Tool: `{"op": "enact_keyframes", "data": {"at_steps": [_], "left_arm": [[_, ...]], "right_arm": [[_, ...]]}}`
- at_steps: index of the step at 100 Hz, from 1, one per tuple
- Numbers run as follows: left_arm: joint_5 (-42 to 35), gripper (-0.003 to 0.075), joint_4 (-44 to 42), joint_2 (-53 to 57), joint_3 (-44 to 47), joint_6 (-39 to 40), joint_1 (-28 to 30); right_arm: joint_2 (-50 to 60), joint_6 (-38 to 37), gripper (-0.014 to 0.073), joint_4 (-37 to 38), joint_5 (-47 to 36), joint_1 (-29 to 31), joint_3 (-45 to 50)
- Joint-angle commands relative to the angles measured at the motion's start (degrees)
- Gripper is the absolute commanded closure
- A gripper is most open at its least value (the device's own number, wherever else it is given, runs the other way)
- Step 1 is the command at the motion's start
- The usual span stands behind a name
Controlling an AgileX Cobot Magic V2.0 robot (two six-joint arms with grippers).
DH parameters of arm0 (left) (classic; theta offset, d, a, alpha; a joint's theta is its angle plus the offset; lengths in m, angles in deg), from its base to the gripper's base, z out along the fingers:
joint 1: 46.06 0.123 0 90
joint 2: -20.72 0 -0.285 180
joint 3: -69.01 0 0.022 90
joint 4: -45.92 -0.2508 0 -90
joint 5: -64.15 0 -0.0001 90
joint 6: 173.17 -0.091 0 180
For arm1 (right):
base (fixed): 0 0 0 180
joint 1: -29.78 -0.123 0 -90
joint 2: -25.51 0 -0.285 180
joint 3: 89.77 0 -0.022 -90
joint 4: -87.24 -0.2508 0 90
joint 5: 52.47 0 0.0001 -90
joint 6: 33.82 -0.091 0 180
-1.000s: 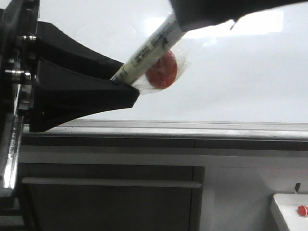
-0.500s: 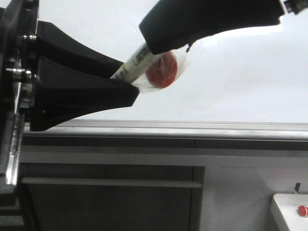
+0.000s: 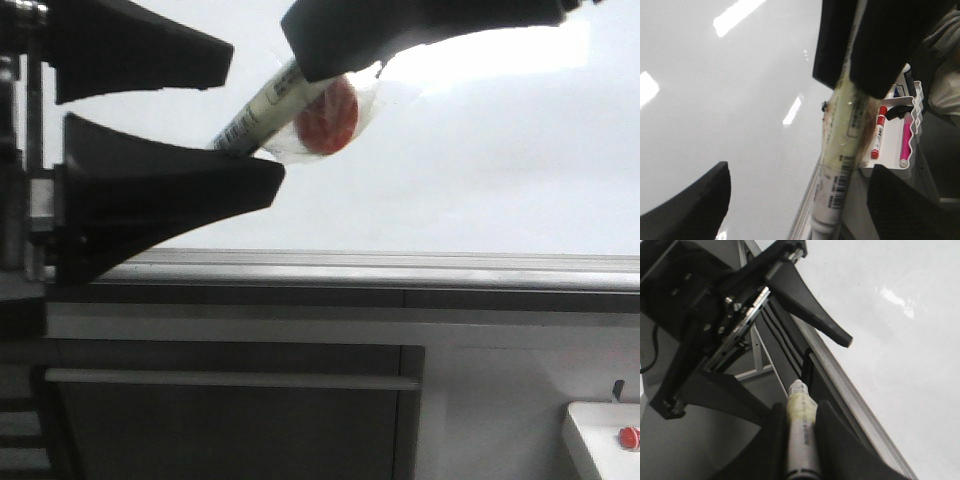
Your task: Write number 0 on whiteboard
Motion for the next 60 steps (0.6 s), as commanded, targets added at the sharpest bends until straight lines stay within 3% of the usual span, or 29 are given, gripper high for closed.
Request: {"op": "enact_keyframes", "data": {"at_steps": [1, 19, 31, 38, 45, 46, 47, 52, 55, 60], "left_arm": [[-2.32, 0.0177, 2.56, 4.71, -0.01, 0.32, -0.07], [5.41, 0.0177, 6.79, 15.87, 2.74, 0.32, -0.07], [11.99, 0.0213, 15.89, 23.95, 3.42, 0.32, -0.07], [15.93, 0.0323, 24.65, 27.71, 3.42, 0.32, 0.05], [18.11, 0.0496, 32.13, 30.14, 3.42, 0.20, 0.45], [18.27, 0.0554, 33.50, 30.48, 3.42, 0.20, 0.47], [18.40, 0.0554, 33.50, 30.62, 3.42, 0.20, 0.58], [18.38, 0.0698, 34.63, 31.16, 3.42, -0.02, 0.97], [18.14, 0.0739, 34.50, 31.27, 3.42, -0.25, 1.14], [17.71, 0.0741, 34.50, 31.27, 3.42, -0.25, 1.22]], "right_arm": [[0.66, 0.24, 0.0659, -0.75, -5.55, 0.62, -1.95], [0.66, 0.24, 0.0659, -0.75, -7.85, 4.88, -1.95], [0.66, 0.24, 0.0660, -0.75, -9.45, 6.70, -1.95], [0.66, 0.24, 0.0660, -0.75, -10.73, 6.70, -1.95], [0.66, 0.24, 0.0660, -0.75, -11.40, 6.70, -1.95], [0.66, 0.24, 0.0660, -0.75, -11.57, 6.70, -1.95], [0.66, 0.24, 0.0660, -0.75, -11.57, 6.70, -1.95], [0.50, 0.24, 0.0660, -0.75, -11.79, 6.70, -1.95], [0.23, 0.24, 0.0660, -0.75, -11.79, 6.70, -1.95], [-0.24, 0.24, 0.0660, -0.75, -11.84, 6.70, -1.95]]}}
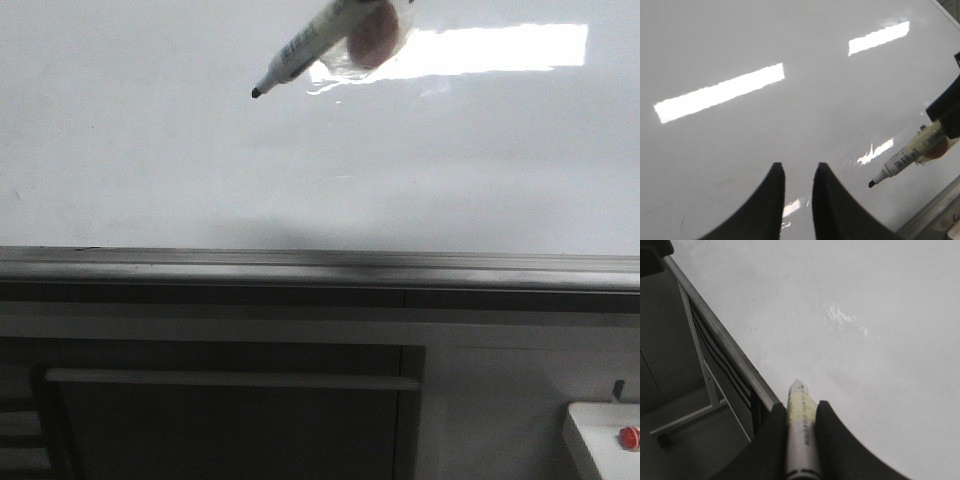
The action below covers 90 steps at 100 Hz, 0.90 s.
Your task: Write number 0 on whiteboard
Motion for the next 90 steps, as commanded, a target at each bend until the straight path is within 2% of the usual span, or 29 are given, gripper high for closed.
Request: {"op": "enact_keyframes", "data": {"at_steps": [1, 39, 90], "left_arm": [[-3.52, 0.0741, 2.57, 0.39, -1.49, -0.20, 0.20], [-4.69, 0.0741, 2.57, 0.28, -1.49, -0.20, 0.20], [-4.49, 0.0741, 2.57, 0.17, -1.49, -0.20, 0.20]], "right_arm": [[-0.07, 0.23, 0.0660, -0.52, -4.46, 0.39, -1.95], [-2.72, 0.23, 0.0660, -3.40, -8.83, 0.39, -2.06], [-12.64, 0.23, 0.0659, -3.91, -5.04, 0.52, -12.20]]}}
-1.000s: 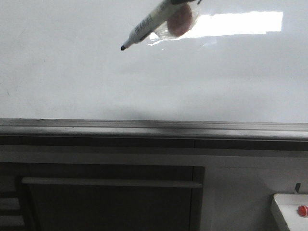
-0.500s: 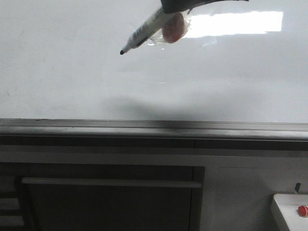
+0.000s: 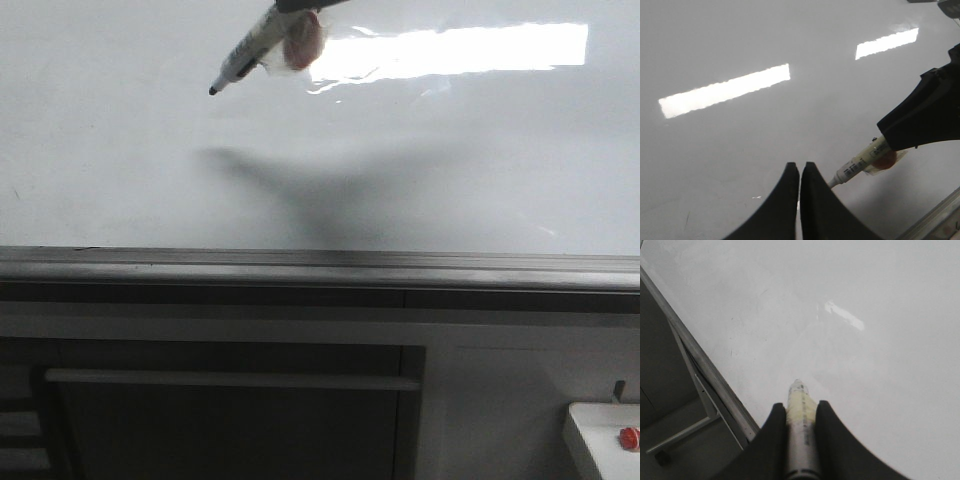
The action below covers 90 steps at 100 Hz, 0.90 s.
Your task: Write number 0 on whiteboard
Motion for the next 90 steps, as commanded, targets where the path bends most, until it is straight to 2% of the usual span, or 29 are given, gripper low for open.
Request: {"op": "enact_keyframes", "data": {"at_steps": [1, 11, 36, 90], "left_arm": [[-4.17, 0.0741, 0.93, -0.07, -1.61, 0.19, 0.09], [-4.17, 0.0741, 0.93, -0.07, -1.61, 0.19, 0.09], [-4.17, 0.0741, 1.03, -0.07, -1.61, 0.19, 0.09], [-4.17, 0.0741, 1.03, -0.07, -1.61, 0.19, 0.09]], "right_arm": [[-0.50, 0.23, 0.0659, -0.45, -0.86, 0.53, -3.92], [-2.58, 0.23, 0.0659, -1.40, 3.33, 2.27, -6.29], [-4.38, 0.23, 0.0659, -1.40, 6.56, 4.32, -9.28], [-9.10, 0.23, 0.0660, -0.92, 8.35, 7.51, -16.17]]}}
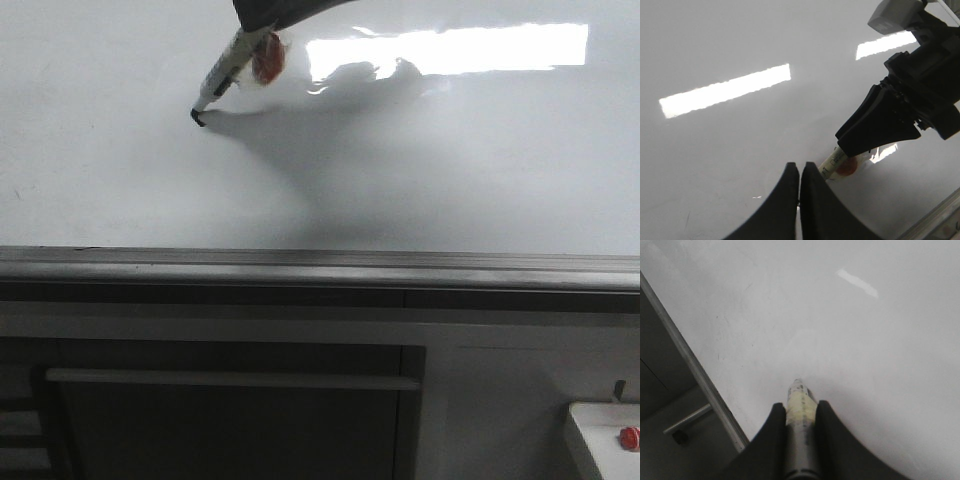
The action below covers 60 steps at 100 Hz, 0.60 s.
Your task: Write number 0 on whiteboard
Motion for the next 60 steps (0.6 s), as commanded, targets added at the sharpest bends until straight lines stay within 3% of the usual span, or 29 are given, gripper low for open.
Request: {"op": "enact_keyframes", "data": {"at_steps": [1, 27, 60], "left_arm": [[-4.17, 0.0741, 0.91, -0.07, -1.61, 0.28, 0.09], [-4.17, 0.0741, 0.91, -0.07, -1.61, 0.28, 0.09], [-4.17, 0.0741, 0.91, -0.07, -1.61, 0.28, 0.09]], "right_arm": [[1.38, 0.39, 0.0660, -0.06, -3.74, 1.78, -3.14], [2.00, 0.39, 0.0659, 0.54, 0.83, 7.18, -7.72], [5.76, 0.39, 0.0659, 1.17, 9.09, 12.07, -5.82]]}}
